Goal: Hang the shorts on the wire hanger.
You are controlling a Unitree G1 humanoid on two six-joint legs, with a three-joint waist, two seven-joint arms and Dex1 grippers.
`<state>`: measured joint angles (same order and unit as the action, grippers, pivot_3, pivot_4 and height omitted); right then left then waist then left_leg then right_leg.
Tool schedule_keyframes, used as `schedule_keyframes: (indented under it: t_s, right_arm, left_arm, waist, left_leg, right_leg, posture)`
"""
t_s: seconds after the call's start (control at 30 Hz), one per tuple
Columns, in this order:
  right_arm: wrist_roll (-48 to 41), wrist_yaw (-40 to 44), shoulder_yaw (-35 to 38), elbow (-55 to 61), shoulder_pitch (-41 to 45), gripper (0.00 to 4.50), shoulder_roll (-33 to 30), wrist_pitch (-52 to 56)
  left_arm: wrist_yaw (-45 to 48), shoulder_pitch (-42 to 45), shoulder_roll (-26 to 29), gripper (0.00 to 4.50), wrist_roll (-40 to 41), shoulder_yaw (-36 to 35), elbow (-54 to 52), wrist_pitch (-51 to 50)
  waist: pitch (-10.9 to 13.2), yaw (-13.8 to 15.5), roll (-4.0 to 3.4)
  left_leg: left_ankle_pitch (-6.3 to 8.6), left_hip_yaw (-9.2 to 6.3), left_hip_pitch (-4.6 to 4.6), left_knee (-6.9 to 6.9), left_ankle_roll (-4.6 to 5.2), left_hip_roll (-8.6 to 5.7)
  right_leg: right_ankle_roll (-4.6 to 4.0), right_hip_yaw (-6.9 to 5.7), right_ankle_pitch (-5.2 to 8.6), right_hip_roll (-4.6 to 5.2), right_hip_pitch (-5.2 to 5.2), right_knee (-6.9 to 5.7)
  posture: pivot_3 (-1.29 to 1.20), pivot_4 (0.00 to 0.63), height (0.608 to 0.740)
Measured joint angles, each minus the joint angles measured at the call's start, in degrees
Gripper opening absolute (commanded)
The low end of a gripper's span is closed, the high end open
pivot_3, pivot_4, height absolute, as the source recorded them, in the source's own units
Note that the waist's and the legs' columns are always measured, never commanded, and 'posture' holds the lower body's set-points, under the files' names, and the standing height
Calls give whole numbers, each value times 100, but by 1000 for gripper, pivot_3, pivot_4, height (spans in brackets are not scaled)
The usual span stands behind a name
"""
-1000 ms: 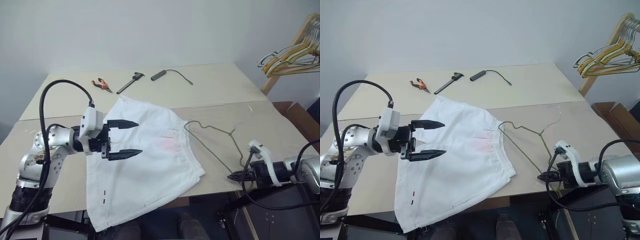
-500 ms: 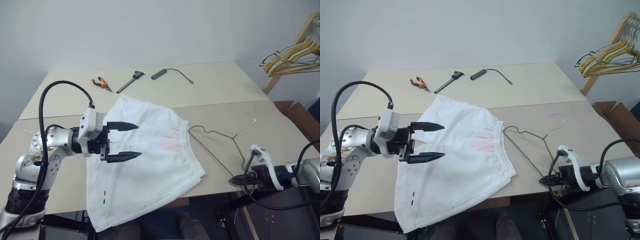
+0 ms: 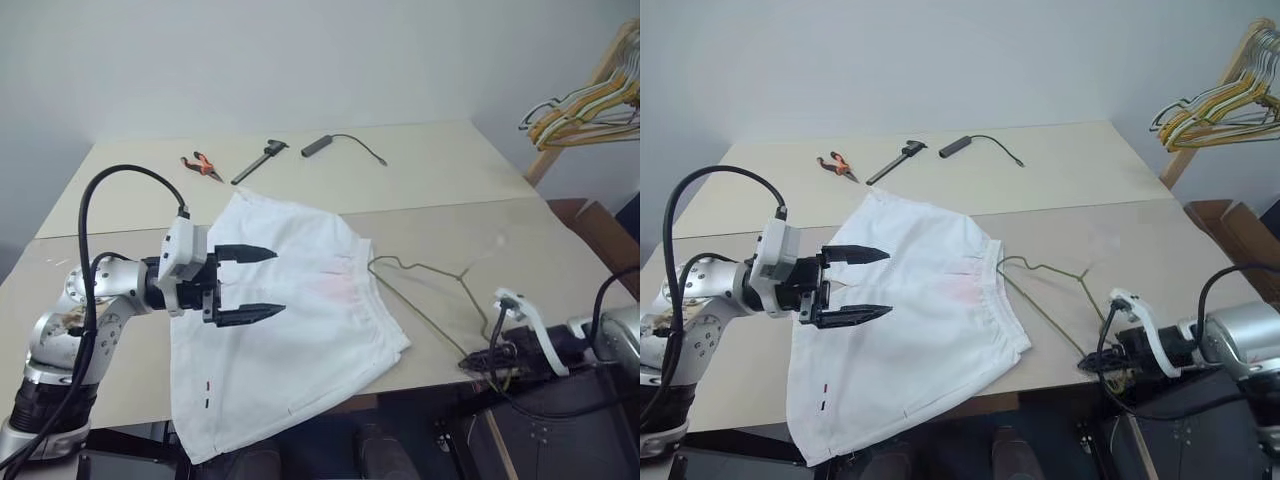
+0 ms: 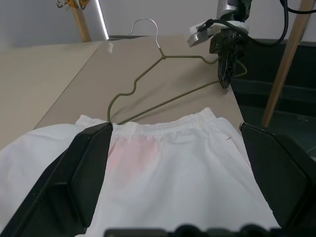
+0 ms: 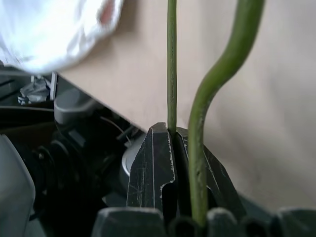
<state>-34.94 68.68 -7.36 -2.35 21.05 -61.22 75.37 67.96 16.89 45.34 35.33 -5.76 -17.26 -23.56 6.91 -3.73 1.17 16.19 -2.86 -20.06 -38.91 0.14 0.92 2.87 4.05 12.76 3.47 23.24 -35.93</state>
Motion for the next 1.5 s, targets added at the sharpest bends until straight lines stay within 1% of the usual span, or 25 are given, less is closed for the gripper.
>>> schedule_keyframes:
  t_s: [0.1,0.23,0.37,0.47,0.57,0.67,0.7,0.77,0.83,0.93,1.0,1.13,1.33,1.5]
  right_arm:
    - [95,-17,-148,-401,386,0,157,-70]
    - [232,98,-390,-710,520,0,131,-278]
    - [222,646,-772,-385,364,0,-231,-500]
    - [240,831,-949,-258,359,0,-277,-550]
    - [349,727,-1066,-552,647,0,59,-541]
    - [457,597,-1082,-1074,1127,0,430,-497]
    - [514,551,-1084,-1341,1349,0,587,-484]
    - [608,526,-1122,-1726,1659,0,799,-484]
    - [693,620,-1261,-1940,1813,0,873,-484]
    - [771,993,-1600,-2034,1908,0,880,-492]
    - [791,1273,-1799,-2093,2005,0,880,-495]
    - [995,1671,-2164,-2433,2464,0,937,-523]
    - [1369,1698,-2196,-3979,3214,0,1704,-569]
    - [1693,1796,-2203,-4693,3432,0,2009,-921]
  left_arm:
    - [-99,-2,-1,4488,4,-4,-54,-13]
    - [-117,-51,20,4488,3,-30,-111,-12]
    - [-173,-180,40,4488,1,-98,-190,-11]
    - [-186,-193,63,4488,0,-148,-214,-10]
    - [-215,-209,72,4488,-29,-161,-224,-5]
    - [-224,-256,86,4488,-40,-199,-278,-6]
    - [-224,-294,103,4488,-39,-212,-310,-6]
    - [-221,-354,132,4488,-40,-225,-332,-8]
    - [-224,-363,156,4488,-41,-230,-337,-9]
    - [-232,-408,183,4488,-41,-264,-367,-9]
    - [-233,-474,211,4488,-41,-314,-431,-9]
    - [-234,-575,220,4488,-40,-352,-471,-9]
    - [-302,-621,223,4488,-41,-380,-576,-8]
    - [-338,-643,223,4488,-44,-408,-587,-7]
  waist:
    - [14,26,-1]
    - [23,125,-5]
    - [53,183,-21]
    - [55,202,-17]
    - [62,157,-10]
    - [64,145,-11]
    - [66,140,-11]
    - [68,158,-10]
    - [70,197,-10]
    - [71,293,-12]
    - [72,312,-13]
    - [72,306,-12]
    - [71,291,-12]
    - [71,343,-12]
  left_leg:
    - [0,0,-9,-1,0,-1]
    - [1,1,-17,0,2,-2]
    - [1,2,-19,-3,2,-2]
    - [1,5,-15,-3,2,-1]
    - [1,4,-14,-2,2,0]
    - [1,2,-14,1,2,0]
    - [1,3,-16,2,2,0]
    - [1,2,-19,2,2,-1]
    - [1,1,-24,3,2,-1]
    - [1,2,-34,1,2,-3]
    - [1,3,-45,-2,1,-3]
    - [0,4,-48,-1,1,-2]
    - [-2,2,-72,1,-4,-2]
    - [-3,1,-83,-3,-6,-4]
  right_leg:
    - [-2,0,-2,2,5,6]
    - [-28,0,-17,4,15,7]
    - [-19,-2,-12,6,17,6]
    - [1,-1,0,5,15,6]
    - [0,0,-1,2,15,5]
    - [-7,-1,-5,1,17,5]
    - [-27,0,-17,1,18,6]
    - [-40,0,-24,3,22,6]
    - [-41,-2,-25,3,26,6]
    - [-41,-1,-25,5,37,6]
    - [-43,-1,-26,6,49,3]
    - [-46,-1,-29,3,64,-8]
    - [-57,0,-36,0,94,-17]
    - [-56,-4,-36,4,97,-13]
  posture:
    - [13,118,740]
    - [26,115,740]
    - [32,115,740]
    - [41,115,740]
    - [49,112,740]
    - [54,113,740]
    - [62,114,740]
    - [69,114,740]
    - [78,111,740]
    - [87,111,740]
    - [91,110,740]
    - [99,106,740]
    - [112,96,740]
    - [116,93,740]
